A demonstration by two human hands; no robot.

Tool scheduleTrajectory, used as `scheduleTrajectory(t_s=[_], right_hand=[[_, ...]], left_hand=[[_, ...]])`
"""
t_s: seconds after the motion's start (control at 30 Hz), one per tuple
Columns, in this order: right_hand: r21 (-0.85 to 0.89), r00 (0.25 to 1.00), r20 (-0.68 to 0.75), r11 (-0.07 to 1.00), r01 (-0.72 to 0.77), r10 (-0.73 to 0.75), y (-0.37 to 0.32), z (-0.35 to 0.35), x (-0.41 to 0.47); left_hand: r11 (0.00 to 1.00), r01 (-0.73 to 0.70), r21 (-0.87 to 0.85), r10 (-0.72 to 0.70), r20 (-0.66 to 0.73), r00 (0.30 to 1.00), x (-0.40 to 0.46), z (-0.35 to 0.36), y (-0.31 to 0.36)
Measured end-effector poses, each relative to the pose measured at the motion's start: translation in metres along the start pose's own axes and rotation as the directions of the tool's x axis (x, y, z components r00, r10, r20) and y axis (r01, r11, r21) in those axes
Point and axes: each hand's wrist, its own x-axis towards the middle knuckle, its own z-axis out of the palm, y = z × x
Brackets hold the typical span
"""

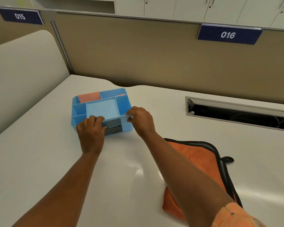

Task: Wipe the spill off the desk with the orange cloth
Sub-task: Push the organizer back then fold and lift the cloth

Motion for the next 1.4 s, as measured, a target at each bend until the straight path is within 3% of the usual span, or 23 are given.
scheduleTrajectory(t_s=[0.33,0.73,1.07,1.4], right_hand=[[0.011,0.968,-0.189,0.986,-0.165,0.164,0.059,-0.068,-0.01],[-0.005,0.904,-0.253,0.933,-0.359,0.346,0.134,-0.104,-0.021],[0.0,0.926,-0.136,0.935,-0.355,0.351,0.171,-0.107,-0.009],[-0.034,0.966,-0.033,0.965,-0.258,0.257,0.19,-0.119,0.002]], left_hand=[[0.977,-0.185,-0.11,0.184,-0.016,0.983,0.046,0.022,0.087],[0.913,-0.35,-0.209,0.355,-0.017,0.935,0.071,0.069,0.171],[0.904,-0.354,-0.241,0.367,0.01,0.93,0.076,0.09,0.188],[0.927,-0.164,-0.336,0.218,0.132,0.967,0.08,0.094,0.199]])
